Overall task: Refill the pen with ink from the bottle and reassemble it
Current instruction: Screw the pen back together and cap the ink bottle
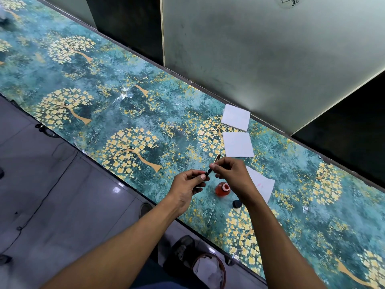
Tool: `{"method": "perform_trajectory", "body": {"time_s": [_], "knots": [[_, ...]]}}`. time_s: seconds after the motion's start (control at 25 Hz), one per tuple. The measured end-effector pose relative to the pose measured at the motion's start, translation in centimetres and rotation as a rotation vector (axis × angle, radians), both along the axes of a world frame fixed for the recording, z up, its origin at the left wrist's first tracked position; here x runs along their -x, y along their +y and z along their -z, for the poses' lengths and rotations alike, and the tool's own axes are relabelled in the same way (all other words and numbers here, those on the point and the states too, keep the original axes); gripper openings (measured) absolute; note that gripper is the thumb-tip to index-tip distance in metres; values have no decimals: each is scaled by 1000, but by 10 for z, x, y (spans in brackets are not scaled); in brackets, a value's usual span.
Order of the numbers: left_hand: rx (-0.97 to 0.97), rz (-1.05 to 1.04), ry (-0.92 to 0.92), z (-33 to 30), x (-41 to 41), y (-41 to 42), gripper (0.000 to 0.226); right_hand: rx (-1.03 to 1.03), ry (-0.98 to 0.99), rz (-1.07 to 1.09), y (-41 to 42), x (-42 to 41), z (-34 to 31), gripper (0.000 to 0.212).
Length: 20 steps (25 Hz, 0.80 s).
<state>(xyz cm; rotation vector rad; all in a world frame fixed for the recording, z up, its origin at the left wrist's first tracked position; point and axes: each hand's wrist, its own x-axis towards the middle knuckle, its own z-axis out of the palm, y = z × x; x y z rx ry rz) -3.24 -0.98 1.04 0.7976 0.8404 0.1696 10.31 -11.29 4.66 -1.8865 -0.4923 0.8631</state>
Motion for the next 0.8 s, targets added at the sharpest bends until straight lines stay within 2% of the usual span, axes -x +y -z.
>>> {"method": "perform_trajectory", "body": {"time_s": [0.08, 0.12, 0.24, 0.32, 0.52, 0.68, 0.8], "knots": [[8, 1, -6, 0, 1, -2, 11, 37, -41, 24, 1, 2, 2, 35], [12, -1, -7, 1, 1, -2, 12, 44, -47, 21, 1, 3, 1, 36], [25, -14, -13, 0, 2, -2, 12, 9, 12, -48, -2, 5, -3, 13], [28, -22, -17, -1, 2, -1, 12, -16, 19, -74, -2, 7, -4, 7], [39, -23, -24, -4, 1, -3, 10, 24, -31, 23, 3, 11, 1, 34], [48, -39, -25, -4, 2, -1, 10, -40, 49, -2, -1, 9, -3, 8], [49, -37, -22, -4, 2, -1, 11, -50, 47, 23, -2, 9, -1, 11]]}}
